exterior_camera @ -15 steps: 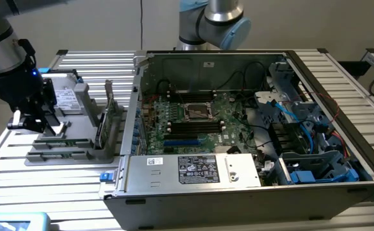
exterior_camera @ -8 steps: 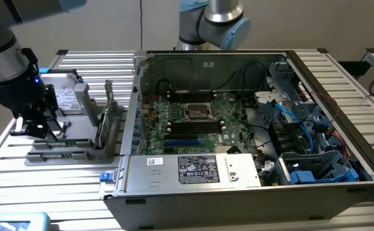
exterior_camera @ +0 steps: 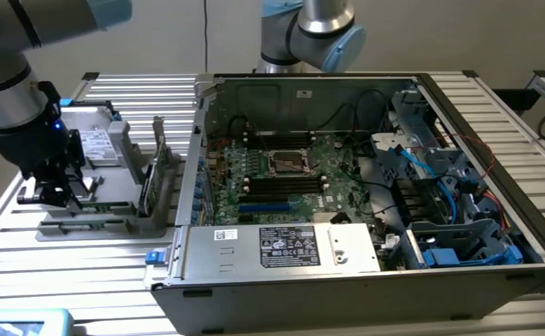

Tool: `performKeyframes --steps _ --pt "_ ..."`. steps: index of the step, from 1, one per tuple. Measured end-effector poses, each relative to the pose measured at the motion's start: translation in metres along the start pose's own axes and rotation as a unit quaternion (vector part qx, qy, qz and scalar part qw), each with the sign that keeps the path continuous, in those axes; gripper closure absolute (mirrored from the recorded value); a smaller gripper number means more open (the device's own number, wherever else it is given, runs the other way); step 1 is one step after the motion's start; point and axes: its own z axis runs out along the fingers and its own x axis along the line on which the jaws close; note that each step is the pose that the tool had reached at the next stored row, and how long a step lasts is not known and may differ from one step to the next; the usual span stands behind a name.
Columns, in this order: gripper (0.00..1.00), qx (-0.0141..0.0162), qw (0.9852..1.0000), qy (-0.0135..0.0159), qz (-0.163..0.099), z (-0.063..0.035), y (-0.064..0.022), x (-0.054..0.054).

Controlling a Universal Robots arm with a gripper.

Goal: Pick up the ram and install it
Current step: 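Pick up the ram and move it above insertion slot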

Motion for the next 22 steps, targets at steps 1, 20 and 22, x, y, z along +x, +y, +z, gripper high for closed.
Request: performKeyframes --steps 1,20,22 --pt "0.64 -0.0001 1.0000 0.0000 0.000 0.0017 0.0000 0.000" --pt "0.64 0.0105 0.9999 0.0116 0.000 0.0265 -0.0013 0.001" --pt "0.64 0.0105 0.9999 0.0116 0.000 0.0301 -0.0013 0.001"
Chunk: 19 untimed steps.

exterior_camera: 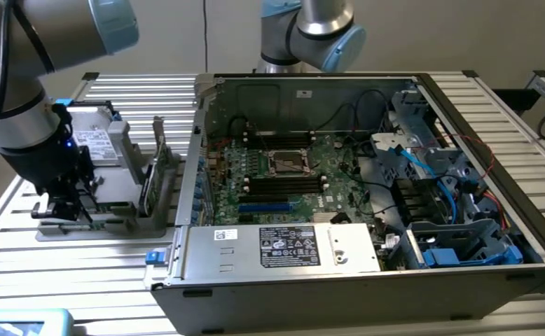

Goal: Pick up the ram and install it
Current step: 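Pick up the ram and move it above insertion slot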

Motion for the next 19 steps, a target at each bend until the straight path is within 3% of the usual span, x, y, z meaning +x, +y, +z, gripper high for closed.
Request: performKeyframes --steps 7,19 --pt "0.64 0.0000 1.0000 0.0000 0.000 0.0112 -0.0001 0.000" --pt "0.64 0.0000 1.0000 0.0000 0.000 0.0210 -0.0001 0.000"
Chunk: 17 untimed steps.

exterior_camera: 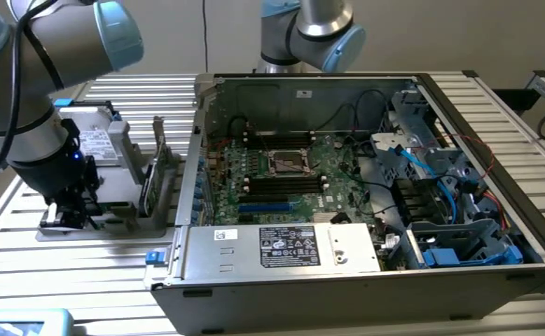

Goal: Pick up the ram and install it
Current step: 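Pick up the ram and move it above insertion slot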

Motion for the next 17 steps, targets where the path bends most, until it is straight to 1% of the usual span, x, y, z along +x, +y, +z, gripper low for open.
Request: performKeyframes --steps 3,4,5,6,8,9,11,12,17 --pt "0.64 0.0000 1.0000 0.0000 0.000 0.0022 0.0000 0.000" --pt "0.65 0.0000 1.0000 0.0000 0.000 0.0030 0.0001 0.000" --pt "0.72 0.0000 1.0000 0.0000 0.000 0.0040 0.0001 0.000" --pt "0.72 0.0000 1.0000 0.0000 0.000 0.0049 0.0001 0.000" --pt "0.84 -0.0002 1.0000 0.0004 0.000 0.0054 0.0003 0.000" --pt "0.87 -0.0003 1.0000 0.0007 0.000 0.0054 0.0003 0.000" --pt "0.87 -0.0004 1.0000 0.0008 0.000 0.0045 0.0004 0.000" --pt "0.87 -0.0004 1.0000 0.0007 0.000 0.0018 0.0005 0.000" --pt "0.87 -0.0005 1.0000 0.0008 0.000 -0.0208 0.0008 0.000"
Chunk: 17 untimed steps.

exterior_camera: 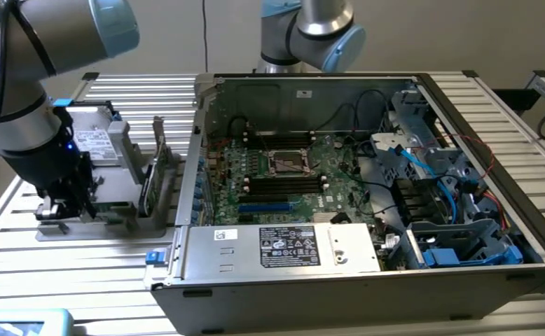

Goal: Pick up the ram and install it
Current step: 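Pick up the ram and move it above insertion slot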

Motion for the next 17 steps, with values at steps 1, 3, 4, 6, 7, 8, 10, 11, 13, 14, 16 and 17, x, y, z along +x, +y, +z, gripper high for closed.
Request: performKeyframes --steps 1,3,4,6,7,8,10,11,13,14,16,17 --pt "0.87 0.0001 1.0000 0.0000 0.000 -0.0045 0.0000 0.000" --pt "0.87 0.0000 1.0000 0.0000 0.000 -0.0138 0.0001 0.000" --pt "0.87 0.0001 1.0000 0.0000 0.000 -0.0182 0.0002 0.000" --pt "0.87 0.0000 1.0000 0.0000 0.000 -0.0272 0.0003 0.000" --pt "0.87 0.0000 1.0000 0.0000 0.000 -0.0317 0.0003 0.000" --pt "0.87 0.0000 1.0000 0.0001 0.000 -0.0364 0.0003 0.000" --pt "0.87 0.0001 1.0000 0.0000 0.000 -0.0456 0.0004 0.000" --pt "0.87 0.0000 1.0000 0.0000 0.000 -0.0501 0.0003 0.000" --pt "0.87 0.0000 1.0000 0.0000 0.000 -0.0593 -0.0015 0.000" --pt "0.87 0.0000 1.0000 0.0000 0.000 -0.0639 -0.0037 0.000" --pt "0.87 0.0001 1.0000 0.0000 0.000 -0.0731 -0.0101 0.000" --pt "0.87 0.0000 1.0000 0.0000 0.000 -0.0775 -0.0134 0.000"
